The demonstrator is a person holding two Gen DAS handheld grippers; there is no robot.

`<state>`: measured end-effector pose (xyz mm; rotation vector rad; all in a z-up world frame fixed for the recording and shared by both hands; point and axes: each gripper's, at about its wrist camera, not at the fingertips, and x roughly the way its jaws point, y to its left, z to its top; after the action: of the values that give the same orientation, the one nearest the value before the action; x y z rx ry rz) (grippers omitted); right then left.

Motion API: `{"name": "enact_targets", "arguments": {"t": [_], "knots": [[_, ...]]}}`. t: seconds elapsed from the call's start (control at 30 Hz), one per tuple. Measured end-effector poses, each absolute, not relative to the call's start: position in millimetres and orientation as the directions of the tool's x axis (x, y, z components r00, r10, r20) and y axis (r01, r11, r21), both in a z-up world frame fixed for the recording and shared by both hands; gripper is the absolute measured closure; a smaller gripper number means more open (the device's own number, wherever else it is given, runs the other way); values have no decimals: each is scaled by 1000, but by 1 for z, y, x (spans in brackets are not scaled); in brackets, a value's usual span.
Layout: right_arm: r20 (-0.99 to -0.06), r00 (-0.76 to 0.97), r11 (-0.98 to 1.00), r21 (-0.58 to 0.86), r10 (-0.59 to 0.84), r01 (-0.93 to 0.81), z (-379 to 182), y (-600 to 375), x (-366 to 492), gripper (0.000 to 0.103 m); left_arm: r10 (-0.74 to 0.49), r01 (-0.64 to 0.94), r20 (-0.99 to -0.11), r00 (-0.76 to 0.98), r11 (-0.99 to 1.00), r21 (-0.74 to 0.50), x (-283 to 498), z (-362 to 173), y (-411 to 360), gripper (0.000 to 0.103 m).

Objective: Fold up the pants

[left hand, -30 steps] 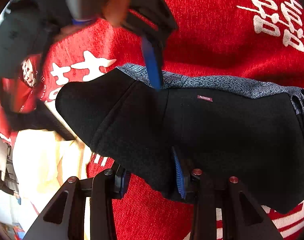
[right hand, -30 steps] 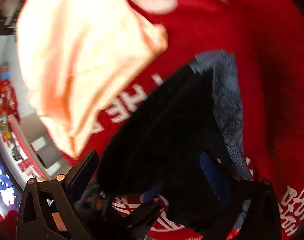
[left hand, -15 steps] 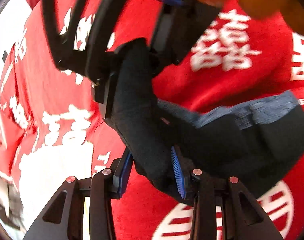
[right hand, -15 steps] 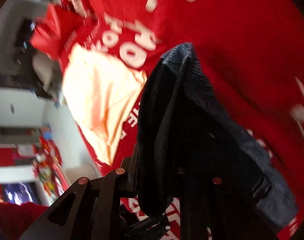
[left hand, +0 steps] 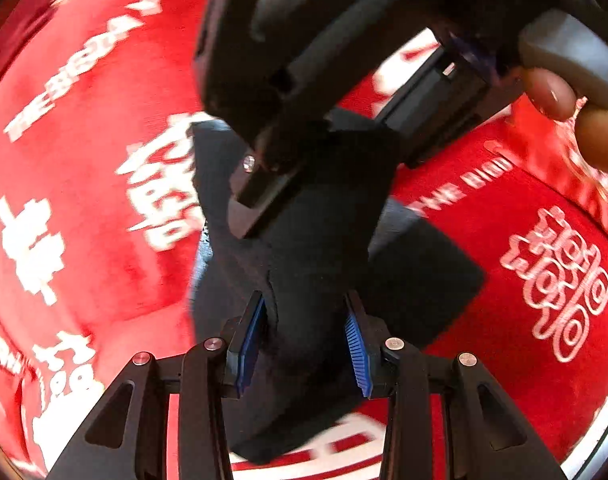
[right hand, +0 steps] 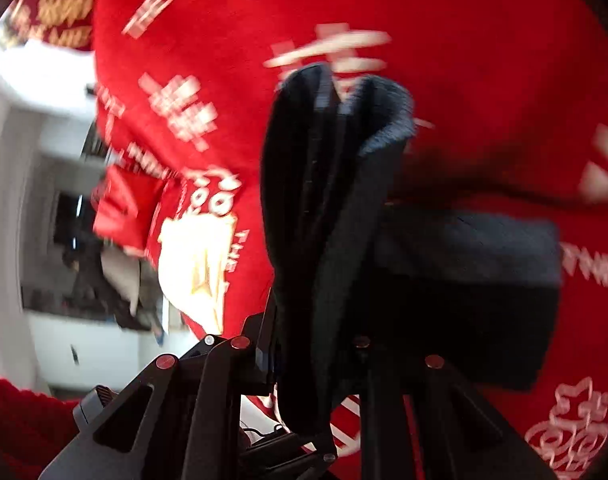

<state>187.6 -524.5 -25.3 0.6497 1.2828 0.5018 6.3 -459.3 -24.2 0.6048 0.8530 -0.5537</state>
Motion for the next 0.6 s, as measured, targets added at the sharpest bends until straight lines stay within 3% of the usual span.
{"name": "enact_targets", "arguments": {"t": [0.23, 0.33, 0.37, 0.4, 0.6], "knots": [[-754, 201, 721, 657, 625, 221, -126, -604, 141, 82, -123, 735, -900, 418, 628, 255, -11, -98, -518, 61], [-760, 189, 717, 649, 621, 253, -147, -613, 134, 76, -125, 750, -907, 403, 613, 248, -14, -98, -517, 47], [-765, 191, 724, 644, 616, 248, -147, -613, 134, 75, -125, 748, -909, 397, 617, 242, -14, -95, -516, 29], [-780, 189, 741, 626, 596, 243, -144, -614, 133, 74, -125, 739, -912, 391, 633, 230, -12, -94, -506, 18], [-869, 135, 834, 494, 476, 246, -134, -616, 123, 62, -99, 625, -941, 325, 769, 135, 19, -64, -456, 18]]}}
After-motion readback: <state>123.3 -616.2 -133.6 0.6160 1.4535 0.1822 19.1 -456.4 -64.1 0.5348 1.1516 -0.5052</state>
